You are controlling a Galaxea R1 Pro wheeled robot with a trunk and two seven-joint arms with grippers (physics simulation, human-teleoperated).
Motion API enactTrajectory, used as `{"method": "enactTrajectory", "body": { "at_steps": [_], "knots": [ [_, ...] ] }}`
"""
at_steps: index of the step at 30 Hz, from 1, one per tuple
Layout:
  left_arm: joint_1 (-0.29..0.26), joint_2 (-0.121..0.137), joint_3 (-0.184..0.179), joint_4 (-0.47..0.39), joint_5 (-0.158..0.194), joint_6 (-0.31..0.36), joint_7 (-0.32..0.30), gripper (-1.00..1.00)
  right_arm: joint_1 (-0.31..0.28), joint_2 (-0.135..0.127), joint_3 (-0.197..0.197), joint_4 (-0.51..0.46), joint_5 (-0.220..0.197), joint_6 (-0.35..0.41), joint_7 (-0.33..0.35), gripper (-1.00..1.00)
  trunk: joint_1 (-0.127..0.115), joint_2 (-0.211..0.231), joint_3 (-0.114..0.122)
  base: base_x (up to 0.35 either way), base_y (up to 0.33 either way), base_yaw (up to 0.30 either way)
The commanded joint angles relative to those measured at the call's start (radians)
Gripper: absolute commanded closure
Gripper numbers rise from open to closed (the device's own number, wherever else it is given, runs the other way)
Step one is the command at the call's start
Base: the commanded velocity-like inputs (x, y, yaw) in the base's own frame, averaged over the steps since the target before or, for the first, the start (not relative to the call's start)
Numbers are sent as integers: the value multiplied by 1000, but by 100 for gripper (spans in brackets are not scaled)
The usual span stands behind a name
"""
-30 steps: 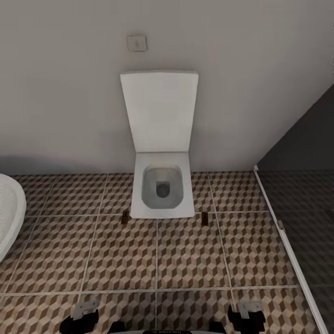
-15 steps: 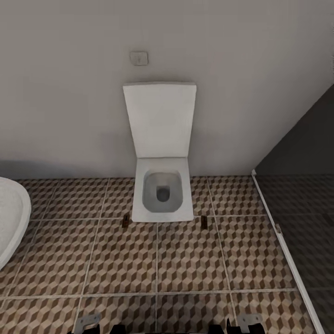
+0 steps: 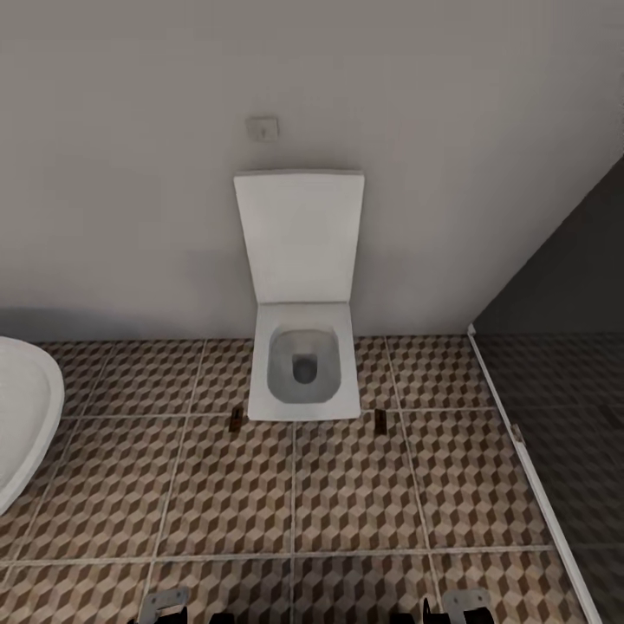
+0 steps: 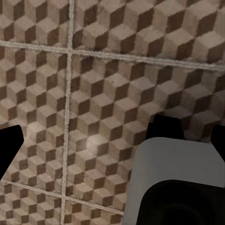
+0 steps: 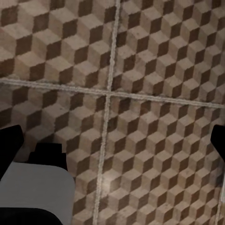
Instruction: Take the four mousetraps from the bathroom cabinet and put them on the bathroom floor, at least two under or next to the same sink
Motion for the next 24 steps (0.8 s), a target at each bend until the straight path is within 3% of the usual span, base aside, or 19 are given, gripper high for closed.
{"method": "enactTrajectory", "body": {
  "at_steps": [1, 24],
  "knots": [
    [0, 0, 0, 0, 0, 0, 0, -100, 0, 0, 0, 0, 0, 0, 0, -100, 0, 0, 2, 0, 0, 0],
    [0, -2, 0, -2, 0, 0, 0, -100, 0, 0, 0, 0, 1, 0, 0, -100, -80, 147, 104, 0, 0, 0]
  ]
}}
